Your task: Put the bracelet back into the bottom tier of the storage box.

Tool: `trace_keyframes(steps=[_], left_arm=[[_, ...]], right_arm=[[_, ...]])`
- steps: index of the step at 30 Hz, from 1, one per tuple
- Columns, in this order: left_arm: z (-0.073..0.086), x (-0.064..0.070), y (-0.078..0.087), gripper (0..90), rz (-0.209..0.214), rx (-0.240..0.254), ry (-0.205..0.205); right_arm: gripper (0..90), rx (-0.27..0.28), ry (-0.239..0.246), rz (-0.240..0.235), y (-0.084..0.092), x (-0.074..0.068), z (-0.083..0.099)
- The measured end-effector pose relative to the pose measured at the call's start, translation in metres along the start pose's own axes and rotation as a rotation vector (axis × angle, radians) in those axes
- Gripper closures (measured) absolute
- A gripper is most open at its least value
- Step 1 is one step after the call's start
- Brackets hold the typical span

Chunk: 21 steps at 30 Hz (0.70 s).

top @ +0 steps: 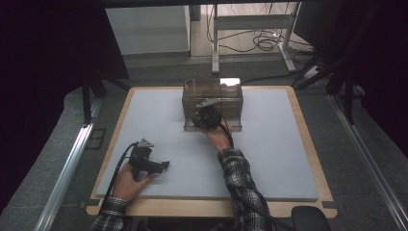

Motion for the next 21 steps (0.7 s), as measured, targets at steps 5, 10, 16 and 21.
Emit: trace_keyframes(steps=[5,10,16,21], left_arm=[[0.0,0.0,0.0,0.0,0.0,0.0,0.0],[0.0,0.0,0.0,0.0,0.0,0.0,0.0],[0.0,0.0,0.0,0.0,0.0,0.0,0.0],[0.0,0.0,0.0,0.0,0.0,0.0,0.001]], right_arm=[[56.5,-0.008,0.019,-0.025,0.003,-0.006,0.001],[51.3,-0.01,0.024,-0.044,0.007,-0.009,0.002],[48.4,-0.029,0.027,-0.057,0.013,-0.012,0.003],[48.4,-0.021,0.031,-0.055,0.017,-0.014,0.004]])
Point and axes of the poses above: each handheld gripper's, and its own axes: y roughly backward along the jaws, z roughly out of its underside, x roughly to its right, the point moved 5 cm from there along -y, roughly forward along the jaws, and after that the axes turned 10 degrees about -y, right-handed, at the moved point
